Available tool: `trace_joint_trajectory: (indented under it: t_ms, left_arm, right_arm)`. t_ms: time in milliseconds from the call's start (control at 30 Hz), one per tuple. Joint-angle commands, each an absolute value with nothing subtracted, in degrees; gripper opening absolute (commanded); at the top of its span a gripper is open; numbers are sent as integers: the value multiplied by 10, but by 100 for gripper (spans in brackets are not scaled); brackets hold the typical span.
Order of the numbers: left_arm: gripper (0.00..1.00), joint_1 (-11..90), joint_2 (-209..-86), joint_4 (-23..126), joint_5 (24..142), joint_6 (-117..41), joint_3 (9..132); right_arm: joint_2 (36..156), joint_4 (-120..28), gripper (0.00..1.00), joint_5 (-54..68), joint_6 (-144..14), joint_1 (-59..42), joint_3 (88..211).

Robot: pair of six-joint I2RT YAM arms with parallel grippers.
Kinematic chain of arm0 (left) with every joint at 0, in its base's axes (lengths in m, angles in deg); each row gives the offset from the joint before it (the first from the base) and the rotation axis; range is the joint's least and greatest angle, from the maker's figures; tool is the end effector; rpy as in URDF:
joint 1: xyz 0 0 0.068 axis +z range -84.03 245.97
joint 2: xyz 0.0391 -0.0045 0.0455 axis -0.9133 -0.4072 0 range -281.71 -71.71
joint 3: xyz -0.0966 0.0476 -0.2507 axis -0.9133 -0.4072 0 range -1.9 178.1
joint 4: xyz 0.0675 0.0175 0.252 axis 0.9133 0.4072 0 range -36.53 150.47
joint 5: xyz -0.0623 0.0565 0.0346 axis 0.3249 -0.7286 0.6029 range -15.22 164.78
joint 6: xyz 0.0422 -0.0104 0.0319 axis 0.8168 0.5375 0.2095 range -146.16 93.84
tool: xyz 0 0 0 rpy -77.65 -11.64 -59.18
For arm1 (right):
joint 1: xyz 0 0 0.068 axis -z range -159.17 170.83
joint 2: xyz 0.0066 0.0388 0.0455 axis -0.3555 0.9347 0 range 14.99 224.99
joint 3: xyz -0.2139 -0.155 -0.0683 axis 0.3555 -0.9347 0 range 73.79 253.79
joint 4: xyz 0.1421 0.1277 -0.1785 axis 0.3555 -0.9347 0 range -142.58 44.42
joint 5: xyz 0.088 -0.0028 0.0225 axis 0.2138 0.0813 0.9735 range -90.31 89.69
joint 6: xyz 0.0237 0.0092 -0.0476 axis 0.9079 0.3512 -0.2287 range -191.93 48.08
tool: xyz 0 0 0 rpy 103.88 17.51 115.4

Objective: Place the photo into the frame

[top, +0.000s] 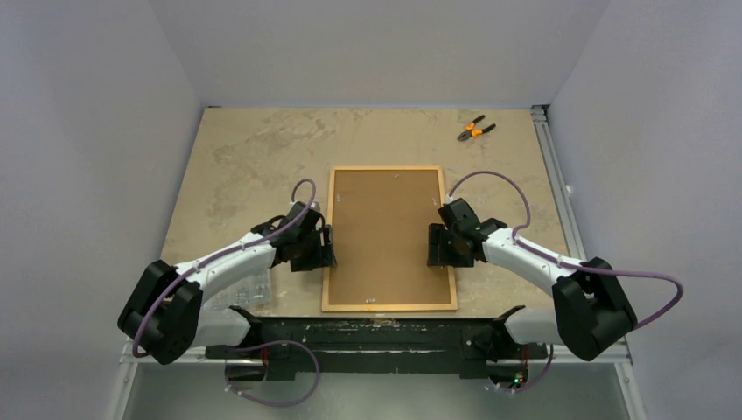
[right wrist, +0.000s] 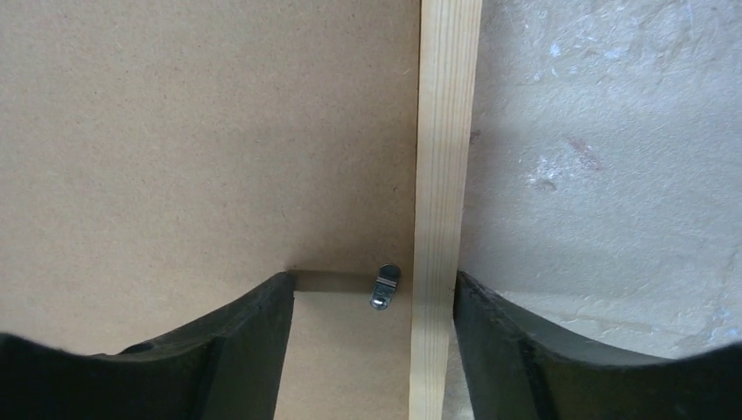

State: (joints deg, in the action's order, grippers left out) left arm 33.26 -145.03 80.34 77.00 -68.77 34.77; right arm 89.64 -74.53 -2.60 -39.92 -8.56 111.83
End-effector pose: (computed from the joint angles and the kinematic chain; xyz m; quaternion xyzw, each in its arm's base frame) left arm 0.1889 -0.1231 0.1703 -0.0795 0.9700 -0.1548 0.1697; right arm 0.1992 0.1105 0.1704 0.0266 0.9768 0.0912 0.1919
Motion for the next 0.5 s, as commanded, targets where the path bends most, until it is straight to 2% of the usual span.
trace_joint_trajectory:
  t_ms: [0, 100, 333, 400, 467]
  left_arm:
    - [65, 321, -1459, 790, 756, -700, 355]
    - [64, 318, -1462, 788, 756, -700, 358]
    - [64, 316, -1464, 784, 757, -699, 357]
    - [63, 316, -1464, 783, 756, -698, 356]
    - [64, 316, -1464, 785, 752, -695, 359]
  right_arm:
    - [900, -762, 57, -82, -367, -104, 1126]
    - [906, -770, 46, -102, -358, -110, 1133]
    - [925, -784, 6, -128, -351, -114, 1151]
    - [925, -784, 0, -128, -352, -115, 1152]
    - [924, -785, 0, -127, -354, -116, 1152]
